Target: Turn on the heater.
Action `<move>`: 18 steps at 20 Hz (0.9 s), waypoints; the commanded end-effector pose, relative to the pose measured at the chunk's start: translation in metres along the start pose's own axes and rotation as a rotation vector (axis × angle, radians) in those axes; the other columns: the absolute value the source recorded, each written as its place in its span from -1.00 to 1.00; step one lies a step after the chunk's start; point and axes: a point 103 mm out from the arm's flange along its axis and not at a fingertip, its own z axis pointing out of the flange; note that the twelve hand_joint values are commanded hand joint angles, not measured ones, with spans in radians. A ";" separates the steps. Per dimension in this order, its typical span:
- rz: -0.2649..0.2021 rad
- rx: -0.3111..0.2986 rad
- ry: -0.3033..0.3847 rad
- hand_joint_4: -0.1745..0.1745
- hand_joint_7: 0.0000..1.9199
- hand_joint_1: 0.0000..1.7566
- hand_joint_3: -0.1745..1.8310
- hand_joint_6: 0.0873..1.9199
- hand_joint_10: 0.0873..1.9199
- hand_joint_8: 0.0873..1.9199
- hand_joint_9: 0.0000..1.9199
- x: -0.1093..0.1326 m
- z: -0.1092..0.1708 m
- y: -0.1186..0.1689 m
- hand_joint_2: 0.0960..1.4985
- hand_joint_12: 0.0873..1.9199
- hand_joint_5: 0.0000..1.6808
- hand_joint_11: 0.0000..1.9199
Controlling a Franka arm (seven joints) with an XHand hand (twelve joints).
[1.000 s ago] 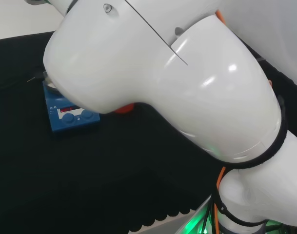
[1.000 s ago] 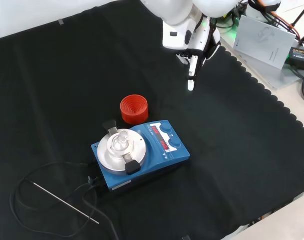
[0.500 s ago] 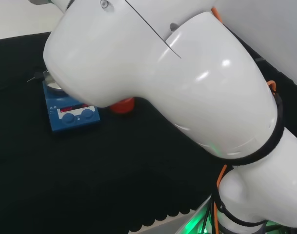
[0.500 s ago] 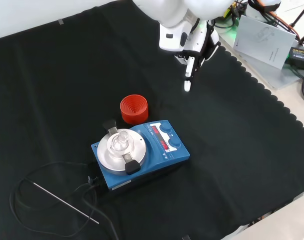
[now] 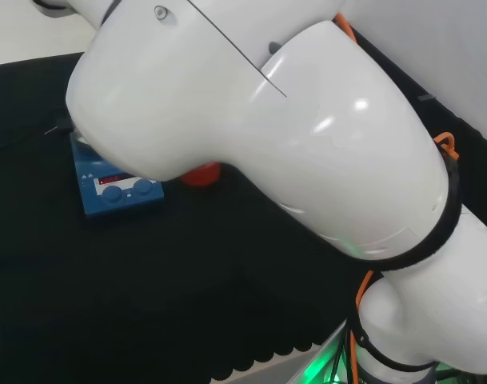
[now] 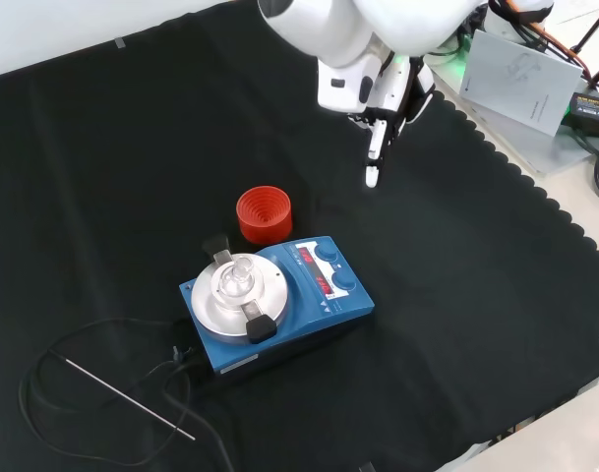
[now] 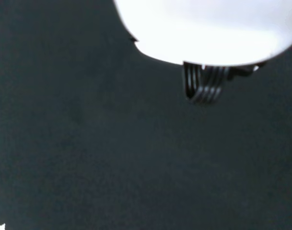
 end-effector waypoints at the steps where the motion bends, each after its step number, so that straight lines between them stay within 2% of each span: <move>1: 0.026 0.093 -0.021 -0.03 0.76 0.86 0.80 -1.00 0.62 0.70 0.79 -0.003 0.010 0.007 -0.59 0.52 -0.95 0.56; 9: 0.066 0.100 -0.022 0.07 0.79 0.85 0.85 -1.00 0.60 0.68 0.82 -0.007 0.015 0.011 -0.64 0.51 -1.00 0.58; 18: 0.110 0.097 -0.007 0.09 0.81 0.85 0.88 -1.00 0.58 0.66 0.84 -0.018 0.014 0.015 -0.67 0.51 -1.00 0.58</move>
